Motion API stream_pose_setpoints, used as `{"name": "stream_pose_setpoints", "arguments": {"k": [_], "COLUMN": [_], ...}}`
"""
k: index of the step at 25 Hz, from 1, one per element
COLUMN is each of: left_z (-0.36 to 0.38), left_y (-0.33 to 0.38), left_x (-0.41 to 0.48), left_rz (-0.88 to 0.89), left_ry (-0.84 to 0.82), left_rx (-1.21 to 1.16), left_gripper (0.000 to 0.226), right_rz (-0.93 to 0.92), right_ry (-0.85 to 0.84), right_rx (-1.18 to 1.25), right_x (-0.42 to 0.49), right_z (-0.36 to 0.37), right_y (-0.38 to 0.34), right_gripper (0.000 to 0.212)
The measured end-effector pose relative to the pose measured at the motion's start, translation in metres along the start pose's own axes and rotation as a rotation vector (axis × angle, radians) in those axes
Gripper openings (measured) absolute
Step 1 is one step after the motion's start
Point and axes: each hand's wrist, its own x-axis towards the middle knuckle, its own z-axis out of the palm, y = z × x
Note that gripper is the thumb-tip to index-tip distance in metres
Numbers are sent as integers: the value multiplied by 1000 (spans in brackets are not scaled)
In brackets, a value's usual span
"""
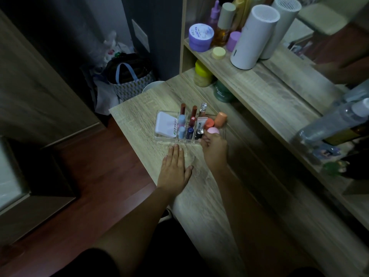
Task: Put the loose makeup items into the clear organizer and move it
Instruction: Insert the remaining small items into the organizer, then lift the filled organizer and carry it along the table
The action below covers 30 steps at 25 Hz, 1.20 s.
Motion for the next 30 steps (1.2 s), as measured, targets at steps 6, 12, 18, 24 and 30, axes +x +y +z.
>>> {"name": "stream_pose_setpoints", "arguments": {"k": [6,12,18,24,30], "left_z": [-29,-62,-76,-68,-67], "left_y": [-8,-45,-56,-58,-56], "left_x": [-6,27,57,63,59], "left_rz": [-173,-330,-92,-81,-39], "left_ry": [332,289,216,229,154], "left_rx": [-492,-544,-588,-586,-541], "left_gripper": [47,61,66,83,87], "right_rz": [74,202,122,133,179], "right_ry": [180,-14,-91,-85,8], "right_rx": [154,174,336,415,364], "right_x": [-16,-7,15,18,-8], "right_z": [-10,-18,-14,-4,-8], "right_y": [14,49,52,56,61], "right_gripper": [44,82,86,85,74]}}
